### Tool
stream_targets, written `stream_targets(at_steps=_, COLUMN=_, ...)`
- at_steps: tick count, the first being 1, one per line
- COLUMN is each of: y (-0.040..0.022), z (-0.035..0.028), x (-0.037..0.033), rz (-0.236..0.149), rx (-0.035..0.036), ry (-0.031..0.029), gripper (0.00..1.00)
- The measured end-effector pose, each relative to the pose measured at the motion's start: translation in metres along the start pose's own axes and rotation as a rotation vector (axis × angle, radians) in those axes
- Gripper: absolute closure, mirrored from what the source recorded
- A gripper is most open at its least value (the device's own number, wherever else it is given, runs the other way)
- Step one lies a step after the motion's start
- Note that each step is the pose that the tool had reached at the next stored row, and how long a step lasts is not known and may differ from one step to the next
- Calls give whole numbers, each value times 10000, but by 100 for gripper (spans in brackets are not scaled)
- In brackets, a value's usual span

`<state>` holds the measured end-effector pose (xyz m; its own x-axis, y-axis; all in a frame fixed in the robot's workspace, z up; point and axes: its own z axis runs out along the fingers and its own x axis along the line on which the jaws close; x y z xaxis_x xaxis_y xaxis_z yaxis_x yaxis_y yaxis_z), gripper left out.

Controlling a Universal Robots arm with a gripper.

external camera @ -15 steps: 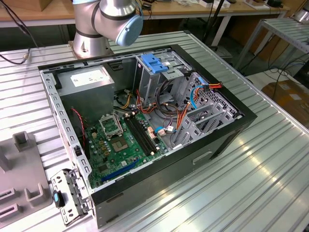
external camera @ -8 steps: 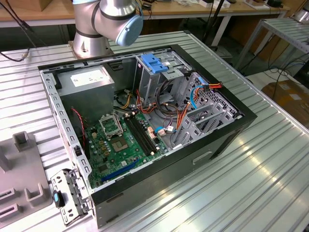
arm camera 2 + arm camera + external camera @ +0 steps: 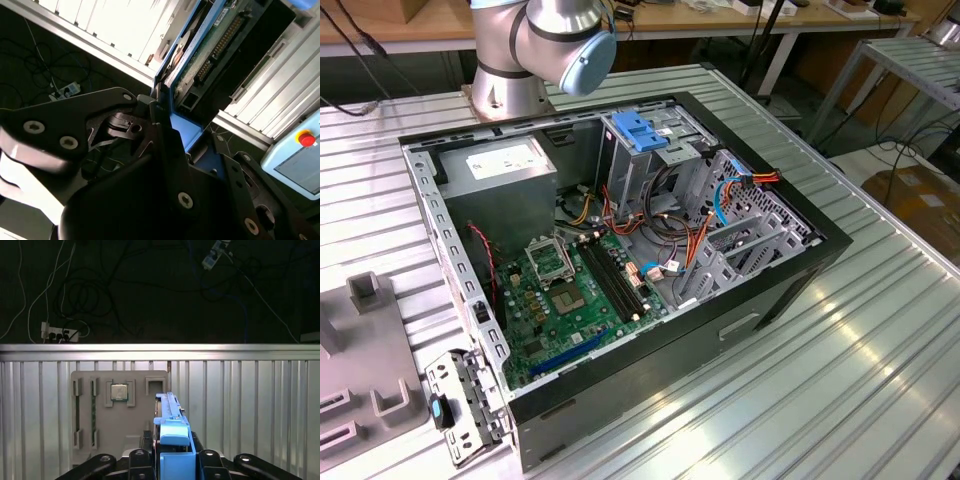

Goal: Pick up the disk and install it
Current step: 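Pick up the disk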

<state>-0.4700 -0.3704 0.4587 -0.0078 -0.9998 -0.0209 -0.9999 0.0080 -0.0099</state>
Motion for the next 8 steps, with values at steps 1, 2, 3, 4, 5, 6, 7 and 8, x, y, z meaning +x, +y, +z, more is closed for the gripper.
stream_targets(at_steps=1, y=0, z=0, x=0, rz=0, rx=1, ry=23, gripper=63)
stream_targets(at_steps=2, y=0, z=0, x=0, rz=-1, rx=1, ry=24, gripper=63)
stream_targets(at_steps=3, y=0, z=-1, x=0, rz=0, rx=0, ry=26, gripper=63)
stream_targets(at_steps=4, y=1, z=0, x=-1, rz=1, rx=0, ry=27, gripper=63)
stream_targets(at_steps=5, y=1, z=-1, x=0, rz=1, rx=-1, ry=28, gripper=63)
stream_targets(at_steps=6, y=1, z=-17, x=-1, rz=1, rx=-1, ry=28, gripper=63)
stream_targets(at_steps=7, y=0, z=-52, x=-2, rz=1, rx=0, ry=27, gripper=63)
stream_targets(at_steps=8, y=0, z=-88, x=-2, rz=1, rx=0, ry=27, gripper=63)
